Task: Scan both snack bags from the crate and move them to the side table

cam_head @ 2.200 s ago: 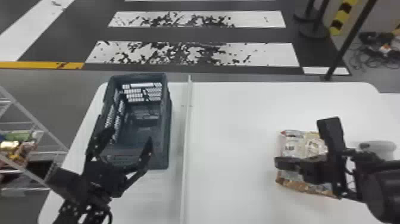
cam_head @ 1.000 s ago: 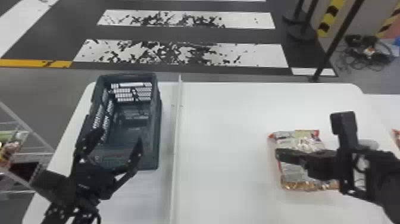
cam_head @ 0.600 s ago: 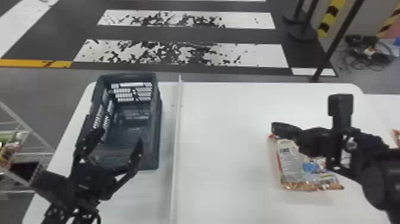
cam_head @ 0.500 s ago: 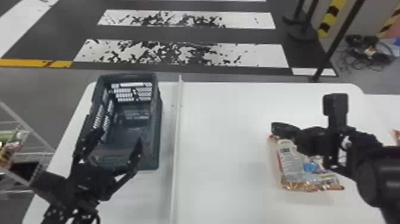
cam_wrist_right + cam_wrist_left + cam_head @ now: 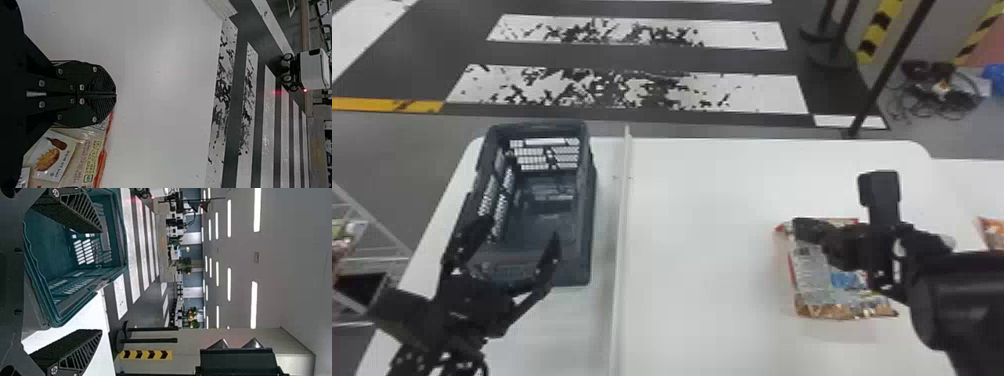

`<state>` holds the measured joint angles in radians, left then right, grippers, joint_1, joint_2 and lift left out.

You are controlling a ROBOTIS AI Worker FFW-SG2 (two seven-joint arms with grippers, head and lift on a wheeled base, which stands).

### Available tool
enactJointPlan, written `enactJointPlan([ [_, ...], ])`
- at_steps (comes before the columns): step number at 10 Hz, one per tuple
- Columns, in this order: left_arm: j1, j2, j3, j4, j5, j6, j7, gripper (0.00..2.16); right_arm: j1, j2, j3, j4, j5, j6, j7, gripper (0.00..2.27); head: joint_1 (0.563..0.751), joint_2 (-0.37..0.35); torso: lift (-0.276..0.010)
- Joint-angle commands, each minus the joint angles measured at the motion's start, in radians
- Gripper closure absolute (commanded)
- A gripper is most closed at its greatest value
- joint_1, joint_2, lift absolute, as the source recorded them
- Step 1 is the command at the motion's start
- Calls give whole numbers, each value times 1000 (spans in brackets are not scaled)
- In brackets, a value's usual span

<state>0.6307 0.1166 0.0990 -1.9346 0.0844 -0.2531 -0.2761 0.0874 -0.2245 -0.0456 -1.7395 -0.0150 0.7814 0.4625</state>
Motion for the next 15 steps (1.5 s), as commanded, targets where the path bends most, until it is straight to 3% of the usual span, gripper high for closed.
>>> enactJointPlan([
  [1, 0, 0, 1, 2, 0, 1, 0, 90, -14, -3, 7, 44, 18, -15, -1, 2243, 695, -25, -75],
  [7, -2, 5, 1, 3, 3, 1, 0, 90, -12, 1, 21, 124, 20, -61, -16, 2243, 695, -29, -75],
  [9, -2, 6, 1, 0, 3, -2, 0, 90, 2, 2, 10, 89, 9, -67, -16, 2243, 695, -32, -75],
  [12, 3, 6, 1, -4, 3, -2, 0, 90, 51, 4, -54, -66, -42, -30, -16, 2243, 695, -33, -75],
  [15, 4, 11, 1, -6, 5, -2, 0, 90, 46, 4, -137, -64, -48, -27, -31, 2243, 695, -69, -75],
])
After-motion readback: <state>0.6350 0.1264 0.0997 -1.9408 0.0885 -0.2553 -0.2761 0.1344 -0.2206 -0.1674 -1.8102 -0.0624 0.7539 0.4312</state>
